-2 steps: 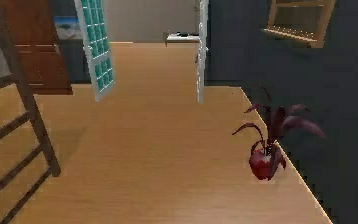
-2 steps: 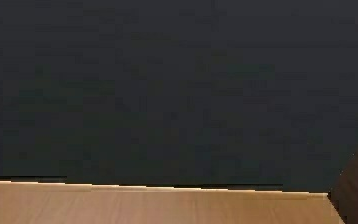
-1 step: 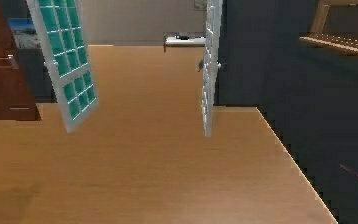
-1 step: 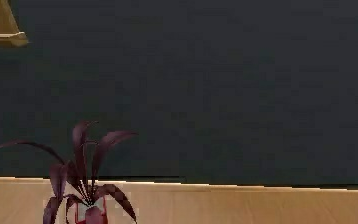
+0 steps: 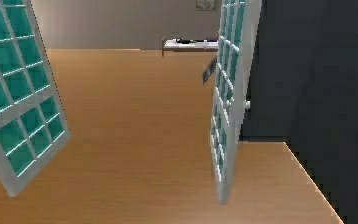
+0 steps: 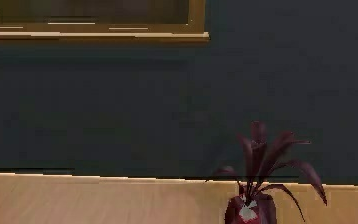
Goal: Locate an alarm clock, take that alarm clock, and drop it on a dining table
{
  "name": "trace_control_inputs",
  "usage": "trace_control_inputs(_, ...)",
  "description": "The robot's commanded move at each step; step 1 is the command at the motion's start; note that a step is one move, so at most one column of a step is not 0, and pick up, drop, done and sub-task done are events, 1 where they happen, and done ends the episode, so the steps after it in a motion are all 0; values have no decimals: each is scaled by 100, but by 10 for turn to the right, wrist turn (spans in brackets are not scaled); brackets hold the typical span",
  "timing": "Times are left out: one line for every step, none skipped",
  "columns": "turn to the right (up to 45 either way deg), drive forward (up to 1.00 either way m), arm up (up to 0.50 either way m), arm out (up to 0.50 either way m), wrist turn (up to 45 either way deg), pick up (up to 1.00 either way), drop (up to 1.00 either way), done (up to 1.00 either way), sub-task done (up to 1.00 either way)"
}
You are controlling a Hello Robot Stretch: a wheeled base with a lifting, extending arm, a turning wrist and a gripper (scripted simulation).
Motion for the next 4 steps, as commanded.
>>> trace_control_inputs(0,95,0,0,0,0,0,0,0)
trace_control_inputs(0,100,0,0,0,0,0,0,0)
trace_control_inputs(0,100,0,0,0,0,0,0,0)
trace_control_inputs(0,100,0,0,0,0,0,0,0)
